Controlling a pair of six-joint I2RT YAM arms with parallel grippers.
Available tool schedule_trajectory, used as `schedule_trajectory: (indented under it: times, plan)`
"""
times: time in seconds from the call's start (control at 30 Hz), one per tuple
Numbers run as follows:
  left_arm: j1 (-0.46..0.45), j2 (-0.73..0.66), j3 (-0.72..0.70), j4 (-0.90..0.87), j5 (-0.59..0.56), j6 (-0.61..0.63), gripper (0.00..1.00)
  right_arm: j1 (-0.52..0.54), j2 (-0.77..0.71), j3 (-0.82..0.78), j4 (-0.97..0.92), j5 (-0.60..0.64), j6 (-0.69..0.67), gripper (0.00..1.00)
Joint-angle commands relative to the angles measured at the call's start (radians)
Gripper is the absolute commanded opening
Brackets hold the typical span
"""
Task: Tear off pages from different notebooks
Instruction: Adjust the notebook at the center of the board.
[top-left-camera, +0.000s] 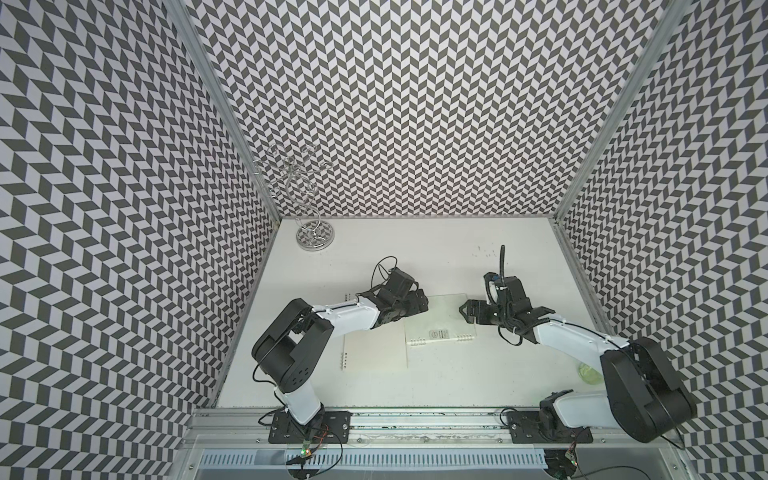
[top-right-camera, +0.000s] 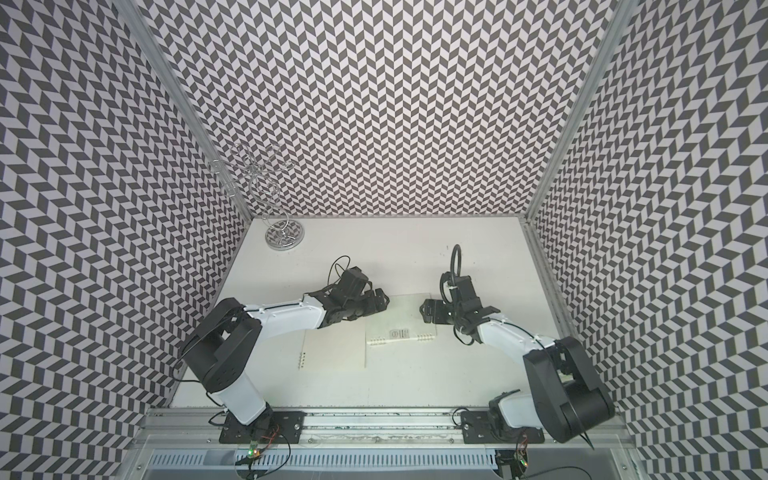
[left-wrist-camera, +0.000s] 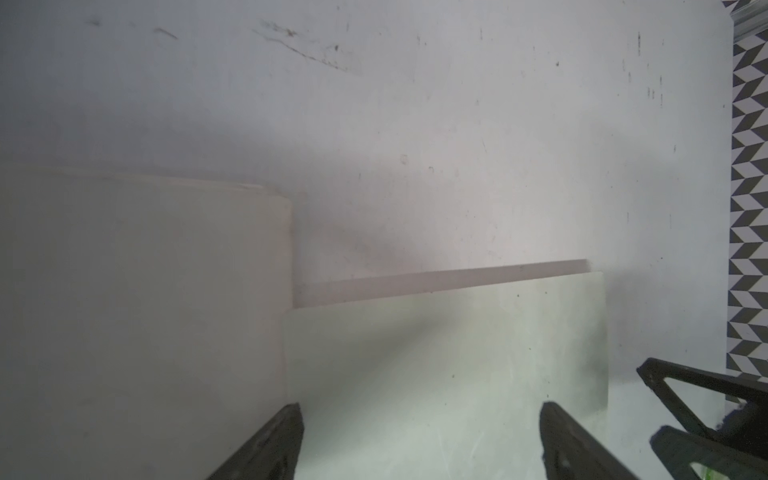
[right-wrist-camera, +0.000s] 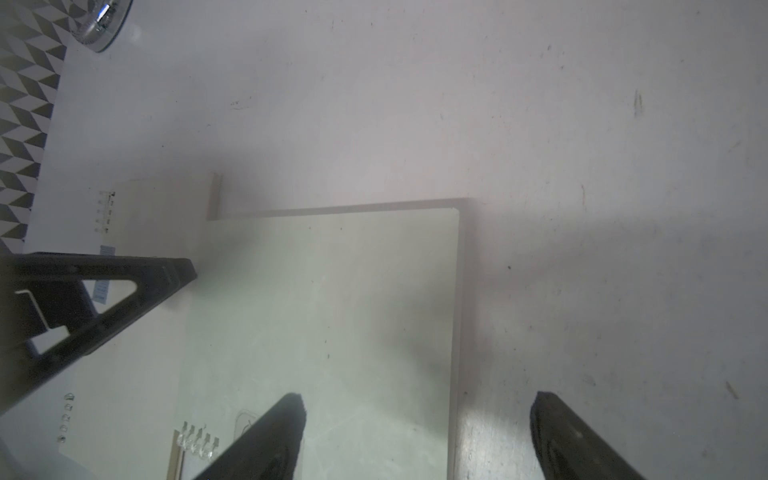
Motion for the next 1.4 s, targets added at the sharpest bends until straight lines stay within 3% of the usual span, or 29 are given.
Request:
schedule_trajectory:
  times: [0.0,0.3,0.4,0.53,0.77,1.37]
  plan:
    - [-0.026,0.024,0.038,0.035,0.017,-0.02,0.9,-0.016,-0.031,-0.027,0.041,-0.042,0.004,0.82]
    - [-0.038,0.159,0.183,0.023,0.041,0.014,0.9,-0.054,0.006,-0.025,0.051,-0.119,-0.006,0.72]
    - [-0.032,0.145,0.222,-0.048,0.012,0.044,0.88,-0.058,-0.005,-0.012,0.022,-0.114,-0.021,0.72]
    - [-0.035,0.021,0.146,-0.082,-0.048,0.044,0.96,-0.059,-0.033,-0.015,0.016,-0.125,-0.021,0.72]
    - [-0.044,-0.04,-0.001,-0.083,-0.099,-0.012,0.96,-0.059,-0.022,-0.02,0.03,-0.136,-0.019,0.73]
    - [-0.065,0.18,0.168,0.009,0.024,0.012,0.91,-0.081,-0.05,-0.047,0.014,-0.128,-0.037,0.76]
